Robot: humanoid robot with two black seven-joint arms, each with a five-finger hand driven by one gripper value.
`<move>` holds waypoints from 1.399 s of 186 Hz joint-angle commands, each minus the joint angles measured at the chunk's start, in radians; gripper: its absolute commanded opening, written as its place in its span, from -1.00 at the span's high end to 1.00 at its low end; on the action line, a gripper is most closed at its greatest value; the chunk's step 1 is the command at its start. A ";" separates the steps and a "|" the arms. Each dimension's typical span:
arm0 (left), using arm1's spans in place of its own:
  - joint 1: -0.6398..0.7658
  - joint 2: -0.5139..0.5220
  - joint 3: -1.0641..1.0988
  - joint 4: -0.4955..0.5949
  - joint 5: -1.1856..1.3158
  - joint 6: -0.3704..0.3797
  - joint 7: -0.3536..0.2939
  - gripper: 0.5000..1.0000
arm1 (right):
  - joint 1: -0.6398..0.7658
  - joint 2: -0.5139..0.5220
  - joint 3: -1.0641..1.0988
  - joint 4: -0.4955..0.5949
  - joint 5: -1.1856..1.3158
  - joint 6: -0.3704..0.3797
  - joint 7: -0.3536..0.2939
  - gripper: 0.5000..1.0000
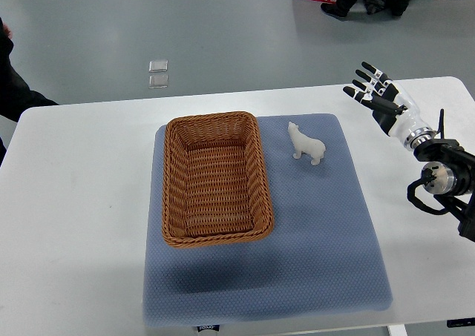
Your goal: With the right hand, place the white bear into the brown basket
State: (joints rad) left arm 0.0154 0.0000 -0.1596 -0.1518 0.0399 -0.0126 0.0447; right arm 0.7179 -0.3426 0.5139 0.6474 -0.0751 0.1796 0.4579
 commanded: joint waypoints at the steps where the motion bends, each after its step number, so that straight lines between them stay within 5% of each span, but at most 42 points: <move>1: 0.000 0.000 0.000 0.000 0.000 0.000 0.000 -1.00 | -0.002 0.002 0.000 0.001 0.000 0.000 0.001 -0.70; 261: 0.000 0.000 0.000 0.000 0.000 0.000 0.000 -1.00 | 0.000 -0.013 -0.014 0.001 -0.028 0.012 -0.004 -0.70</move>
State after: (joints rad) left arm 0.0154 0.0000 -0.1596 -0.1519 0.0399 -0.0122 0.0447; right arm 0.7157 -0.3539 0.5046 0.6489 -0.0994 0.1912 0.4546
